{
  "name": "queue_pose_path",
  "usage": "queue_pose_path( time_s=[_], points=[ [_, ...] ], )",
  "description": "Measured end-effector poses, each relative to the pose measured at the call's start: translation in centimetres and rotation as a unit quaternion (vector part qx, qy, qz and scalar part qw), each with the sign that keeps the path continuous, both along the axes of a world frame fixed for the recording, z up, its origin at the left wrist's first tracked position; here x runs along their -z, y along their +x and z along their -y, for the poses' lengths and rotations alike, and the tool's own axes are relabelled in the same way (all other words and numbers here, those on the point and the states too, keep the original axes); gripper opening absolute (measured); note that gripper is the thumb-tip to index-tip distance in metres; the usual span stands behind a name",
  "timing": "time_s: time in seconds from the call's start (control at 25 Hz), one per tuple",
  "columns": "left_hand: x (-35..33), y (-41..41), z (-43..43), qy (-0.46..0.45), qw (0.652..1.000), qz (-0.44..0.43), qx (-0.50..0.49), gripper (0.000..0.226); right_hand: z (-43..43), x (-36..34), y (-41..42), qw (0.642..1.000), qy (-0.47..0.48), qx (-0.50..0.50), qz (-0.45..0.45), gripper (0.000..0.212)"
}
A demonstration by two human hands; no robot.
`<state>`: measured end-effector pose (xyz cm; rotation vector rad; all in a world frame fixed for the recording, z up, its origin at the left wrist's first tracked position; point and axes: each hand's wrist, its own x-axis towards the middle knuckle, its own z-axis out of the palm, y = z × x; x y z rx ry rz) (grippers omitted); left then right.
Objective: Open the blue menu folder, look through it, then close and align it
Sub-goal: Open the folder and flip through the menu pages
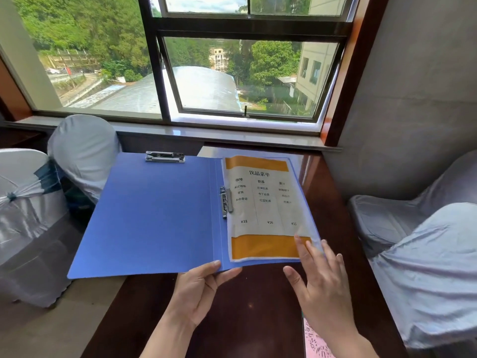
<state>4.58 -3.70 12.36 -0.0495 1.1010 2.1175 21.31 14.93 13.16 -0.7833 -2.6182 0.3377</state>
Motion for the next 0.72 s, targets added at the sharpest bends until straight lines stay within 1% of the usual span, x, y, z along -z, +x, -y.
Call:
queue_pose_path(
  time_s=[0.12, 0.28, 0.36, 0.44, 0.48, 0.52, 0.6, 0.68, 0.72],
  points=[
    [1.0, 1.3, 0.6, 0.004, 1.000, 0.030, 0.002, 0.011, 1.1, 1.0, 0.1, 0.996, -0.089, -0.015, 0.008, 0.077],
    [1.5, 3.1, 1.2, -0.001, 0.999, 0.043, 0.023, 0.019, 3.0, 1.5, -0.2, 0.981, -0.188, -0.041, -0.022, 0.082],
    [1.9, 3.7, 1.4, 0.007, 0.999, 0.044, 0.022, 0.029, 3.7, 1.5, -0.4, 0.974, -0.219, -0.046, -0.038, 0.084],
    [2.3, 4.2, 1.8, 0.014, 0.999, 0.046, 0.013, 0.047, 4.4, 1.0, -0.7, 0.971, -0.223, -0.063, -0.062, 0.085],
    [2.4, 4.4, 1.8, 0.032, 0.998, 0.044, 0.016, 0.052, 4.7, 0.6, -1.0, 0.971, -0.211, -0.081, -0.078, 0.083],
    [2.3, 4.7, 1.8, 0.062, 0.997, 0.038, 0.021, 0.053, 5.0, 0.1, -1.2, 0.971, -0.197, -0.101, -0.091, 0.081],
    [2.0, 5.2, 1.7, 0.110, 0.993, 0.015, 0.042, 0.048, 5.6, -1.0, -1.9, 0.969, -0.187, -0.129, -0.095, 0.076],
    [1.9, 5.4, 1.6, 0.130, 0.990, 0.027, 0.054, 0.046, 6.2, -2.1, -2.6, 0.962, -0.197, -0.166, -0.094, 0.072],
    [1.7, 5.4, 2.0, 0.139, 0.988, 0.037, 0.059, 0.048, 6.7, -2.5, -2.9, 0.957, -0.187, -0.198, -0.101, 0.069]
  ],
)
